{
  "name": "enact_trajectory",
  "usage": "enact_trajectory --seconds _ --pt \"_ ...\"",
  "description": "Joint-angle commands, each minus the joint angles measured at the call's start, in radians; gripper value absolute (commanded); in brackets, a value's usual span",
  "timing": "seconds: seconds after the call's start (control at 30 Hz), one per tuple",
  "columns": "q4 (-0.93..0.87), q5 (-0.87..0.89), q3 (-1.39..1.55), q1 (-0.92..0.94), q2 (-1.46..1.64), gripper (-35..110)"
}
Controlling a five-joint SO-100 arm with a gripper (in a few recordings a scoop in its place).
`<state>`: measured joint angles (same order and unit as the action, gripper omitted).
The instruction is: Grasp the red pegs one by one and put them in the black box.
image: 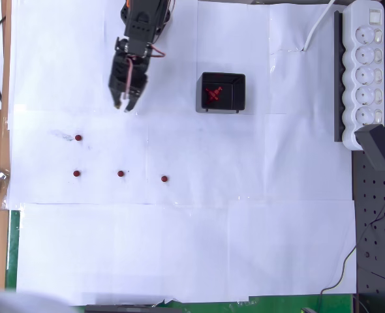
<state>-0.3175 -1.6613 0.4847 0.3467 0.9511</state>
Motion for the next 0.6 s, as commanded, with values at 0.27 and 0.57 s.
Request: enact_trajectory --seconds 0.27,0.57 --pt "0.474 0.018 0.060 0.121 0.374 9" --pt "0.532 0.028 0.245 0.167 0.635 9"
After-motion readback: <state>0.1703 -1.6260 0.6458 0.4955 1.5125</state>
